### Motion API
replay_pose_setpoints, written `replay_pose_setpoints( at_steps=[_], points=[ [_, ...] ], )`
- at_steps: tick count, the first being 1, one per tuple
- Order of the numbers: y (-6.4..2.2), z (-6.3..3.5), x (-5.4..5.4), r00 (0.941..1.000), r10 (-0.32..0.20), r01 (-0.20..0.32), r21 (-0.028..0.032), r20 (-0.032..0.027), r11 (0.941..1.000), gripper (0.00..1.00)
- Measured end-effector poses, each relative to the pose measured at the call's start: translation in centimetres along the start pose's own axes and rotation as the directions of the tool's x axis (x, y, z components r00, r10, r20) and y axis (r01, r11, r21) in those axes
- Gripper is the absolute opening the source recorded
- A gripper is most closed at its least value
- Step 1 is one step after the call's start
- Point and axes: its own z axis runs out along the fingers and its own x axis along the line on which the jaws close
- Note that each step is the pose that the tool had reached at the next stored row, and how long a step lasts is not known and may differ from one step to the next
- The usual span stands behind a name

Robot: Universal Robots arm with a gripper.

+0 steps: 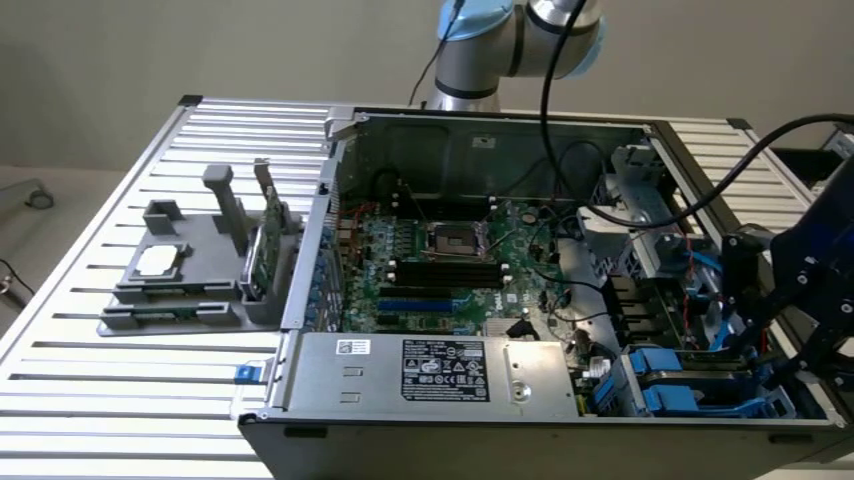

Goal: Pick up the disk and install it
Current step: 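Insert the first disk wire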

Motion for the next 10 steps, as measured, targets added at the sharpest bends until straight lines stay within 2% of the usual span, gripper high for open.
replay_pose_setpoints(
  at_steps=[10],
  points=[
    [-0.22,-0.02,-0.45,0.9990,0.045,-0.045,-0.0011,-0.0082,0.9990,0.37]
  ],
)
